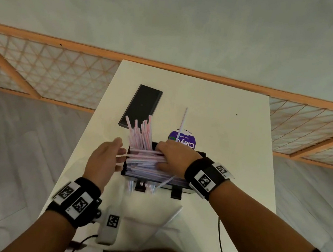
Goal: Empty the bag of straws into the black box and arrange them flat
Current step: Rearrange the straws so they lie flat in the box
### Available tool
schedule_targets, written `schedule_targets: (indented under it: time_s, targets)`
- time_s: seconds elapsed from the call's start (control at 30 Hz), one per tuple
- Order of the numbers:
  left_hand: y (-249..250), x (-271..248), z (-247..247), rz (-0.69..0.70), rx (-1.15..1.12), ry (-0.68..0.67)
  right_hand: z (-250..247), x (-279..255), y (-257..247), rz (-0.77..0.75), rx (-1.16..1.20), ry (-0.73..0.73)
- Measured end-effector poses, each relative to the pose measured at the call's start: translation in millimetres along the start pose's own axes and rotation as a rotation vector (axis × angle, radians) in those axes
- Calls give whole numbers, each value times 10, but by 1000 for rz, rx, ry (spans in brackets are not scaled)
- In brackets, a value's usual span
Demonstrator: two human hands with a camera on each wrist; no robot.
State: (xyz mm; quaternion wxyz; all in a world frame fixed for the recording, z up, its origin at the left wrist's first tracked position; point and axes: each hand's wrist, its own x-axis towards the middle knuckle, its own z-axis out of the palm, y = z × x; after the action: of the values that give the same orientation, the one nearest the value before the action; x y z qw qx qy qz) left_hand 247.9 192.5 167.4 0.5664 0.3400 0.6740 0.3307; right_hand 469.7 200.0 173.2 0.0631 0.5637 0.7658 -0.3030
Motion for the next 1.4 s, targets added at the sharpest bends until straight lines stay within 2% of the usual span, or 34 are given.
schedule_targets:
  time_s: [0.1,0.23,0.27,0.3,0.37,0.43,0.5,0.6,0.73,0.87,1.03,1.1,1.13,1.2,1.23,1.3,1.4]
  targets:
    - [-105,-43,42,85,47,1,12,-76,-17,-23,19,98]
    - [-177,-41,21,163,140,-8,173,-580,-142,-209,73,418]
    - [-184,-40,18,173,154,-12,279,-733,-172,-246,112,416]
    - [-189,-41,16,179,167,-10,434,-865,-184,-263,149,349]
    - [-190,-38,19,193,192,-4,803,-1024,-173,-229,163,102]
    - [-198,-45,23,197,220,2,1285,-1034,-62,-153,45,-95]
    - [-202,-63,25,198,226,7,1708,-978,41,-67,-76,-206]
    - [-208,-84,18,213,253,10,2114,-895,128,-2,-184,-164]
    - [-235,-87,5,231,263,5,2362,-827,189,-66,-314,23]
    - [-229,-91,2,231,245,-2,2397,-783,219,-65,-288,-10]
    - [-175,-111,-34,221,244,-23,1901,-952,54,-9,-109,-101]
    - [-151,-121,-63,241,263,-8,1577,-1083,-1,3,35,-21]
    - [-136,-143,-88,296,306,18,1431,-1144,0,1,112,35]
    - [-112,-247,-147,492,422,42,1119,-1248,-16,-20,276,173]
    - [-121,-334,-171,597,485,-3,970,-1287,-29,-24,339,250]
    - [-214,-513,-162,710,647,-244,676,-1314,-40,-45,387,409]
    - [-607,-624,-6,687,1137,-704,323,-1207,-45,-51,333,525]
